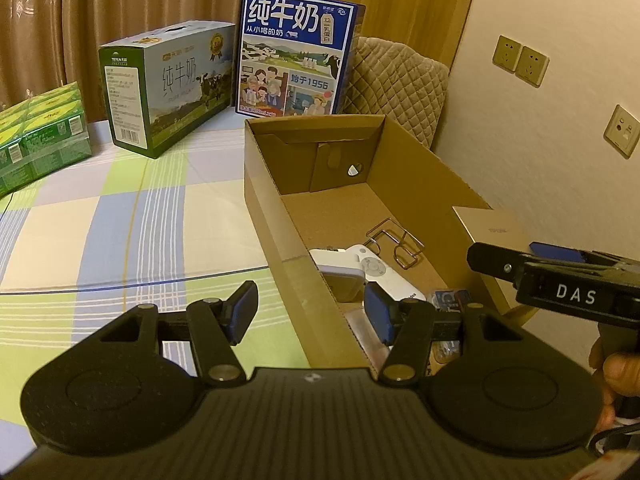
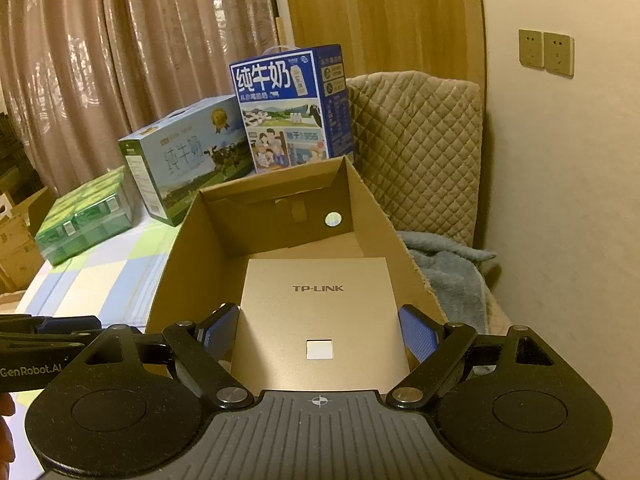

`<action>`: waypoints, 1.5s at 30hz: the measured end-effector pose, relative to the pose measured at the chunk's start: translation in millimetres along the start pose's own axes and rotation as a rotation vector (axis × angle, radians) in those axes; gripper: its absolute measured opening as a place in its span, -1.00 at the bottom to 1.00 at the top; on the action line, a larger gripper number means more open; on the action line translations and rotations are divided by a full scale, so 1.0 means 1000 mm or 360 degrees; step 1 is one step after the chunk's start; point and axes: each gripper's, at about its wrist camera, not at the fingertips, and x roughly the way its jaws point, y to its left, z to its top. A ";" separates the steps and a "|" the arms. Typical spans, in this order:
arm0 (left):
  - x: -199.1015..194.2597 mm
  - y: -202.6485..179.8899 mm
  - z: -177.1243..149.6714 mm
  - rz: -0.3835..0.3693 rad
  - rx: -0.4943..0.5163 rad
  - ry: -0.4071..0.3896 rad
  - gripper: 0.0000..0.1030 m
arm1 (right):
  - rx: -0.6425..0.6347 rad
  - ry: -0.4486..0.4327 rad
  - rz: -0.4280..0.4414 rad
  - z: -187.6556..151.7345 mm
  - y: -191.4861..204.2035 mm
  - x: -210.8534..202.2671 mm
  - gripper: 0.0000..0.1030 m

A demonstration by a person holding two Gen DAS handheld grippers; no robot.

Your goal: Organize rigid objects

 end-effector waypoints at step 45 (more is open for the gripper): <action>-0.134 0.000 -0.087 0.0188 -0.0145 0.0003 0.97 | 0.0024 0.0163 0.0090 -0.055 0.026 -0.133 0.68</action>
